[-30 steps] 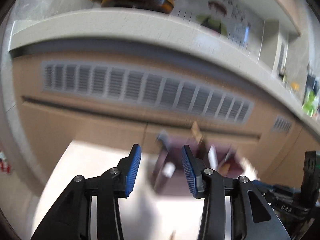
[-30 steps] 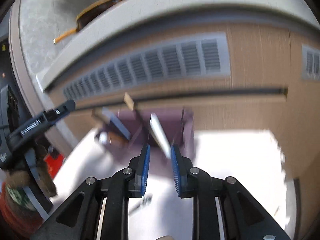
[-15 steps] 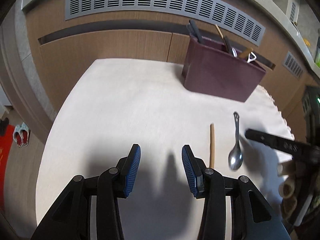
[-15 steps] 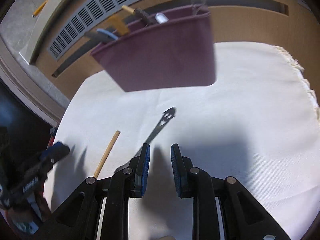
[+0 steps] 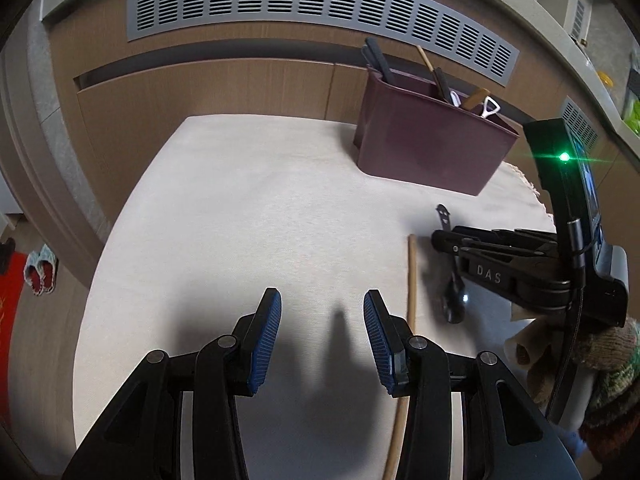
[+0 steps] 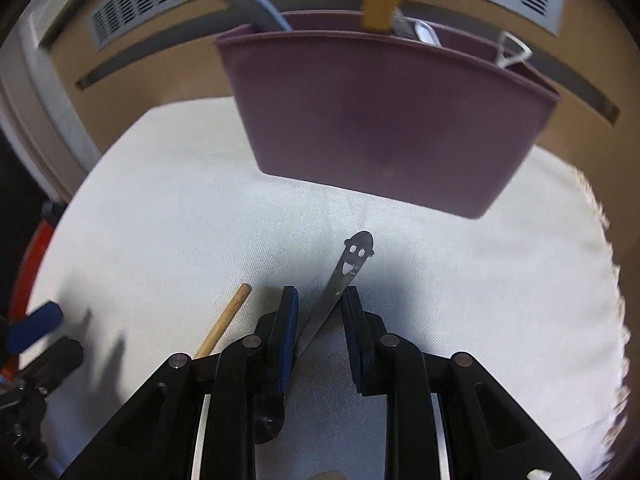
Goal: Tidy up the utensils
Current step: 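Grasp the smiley-face metal spoon by its handle with the right tool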
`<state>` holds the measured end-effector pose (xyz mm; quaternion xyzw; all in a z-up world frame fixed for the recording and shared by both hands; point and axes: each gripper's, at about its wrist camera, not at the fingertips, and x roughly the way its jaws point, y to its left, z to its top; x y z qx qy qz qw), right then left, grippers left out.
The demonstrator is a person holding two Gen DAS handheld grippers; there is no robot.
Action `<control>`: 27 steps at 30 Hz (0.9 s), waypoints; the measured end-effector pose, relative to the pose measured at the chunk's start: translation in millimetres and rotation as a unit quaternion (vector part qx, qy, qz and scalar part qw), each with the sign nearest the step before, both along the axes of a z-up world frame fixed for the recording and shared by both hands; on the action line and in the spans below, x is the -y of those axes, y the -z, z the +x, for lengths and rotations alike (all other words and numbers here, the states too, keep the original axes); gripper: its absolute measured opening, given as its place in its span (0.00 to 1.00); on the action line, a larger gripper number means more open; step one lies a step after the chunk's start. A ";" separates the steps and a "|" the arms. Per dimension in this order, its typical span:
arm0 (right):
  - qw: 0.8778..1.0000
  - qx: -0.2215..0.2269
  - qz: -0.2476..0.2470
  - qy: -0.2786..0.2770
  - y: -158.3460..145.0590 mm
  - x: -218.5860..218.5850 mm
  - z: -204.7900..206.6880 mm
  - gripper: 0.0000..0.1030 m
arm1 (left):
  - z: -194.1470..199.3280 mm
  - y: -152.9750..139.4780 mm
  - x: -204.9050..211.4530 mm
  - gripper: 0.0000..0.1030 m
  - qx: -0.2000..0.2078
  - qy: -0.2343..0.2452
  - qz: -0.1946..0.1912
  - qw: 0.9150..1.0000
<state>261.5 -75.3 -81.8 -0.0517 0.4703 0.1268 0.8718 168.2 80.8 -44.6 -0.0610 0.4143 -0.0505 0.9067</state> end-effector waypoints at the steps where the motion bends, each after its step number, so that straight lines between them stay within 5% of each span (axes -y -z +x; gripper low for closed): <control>1: 1.000 0.000 -0.003 -0.006 -1.0 -2.5 1.1 0.21 | 0.3 -0.2 1.9 0.43 -0.001 0.003 0.000 1.000; 19: 1.000 0.005 0.015 -0.018 -4.1 65.9 -48.3 0.15 | 5.8 4.7 29.3 0.43 -0.032 0.035 -0.004 0.999; 22: 1.000 0.012 0.023 -0.014 -3.3 67.5 -53.5 0.18 | 6.9 5.2 31.7 0.43 -0.034 0.037 -0.004 0.999; 27: 0.998 0.004 0.064 0.003 -2.9 68.3 -53.4 0.38 | 7.7 5.7 29.3 0.43 -0.037 0.038 -0.004 0.999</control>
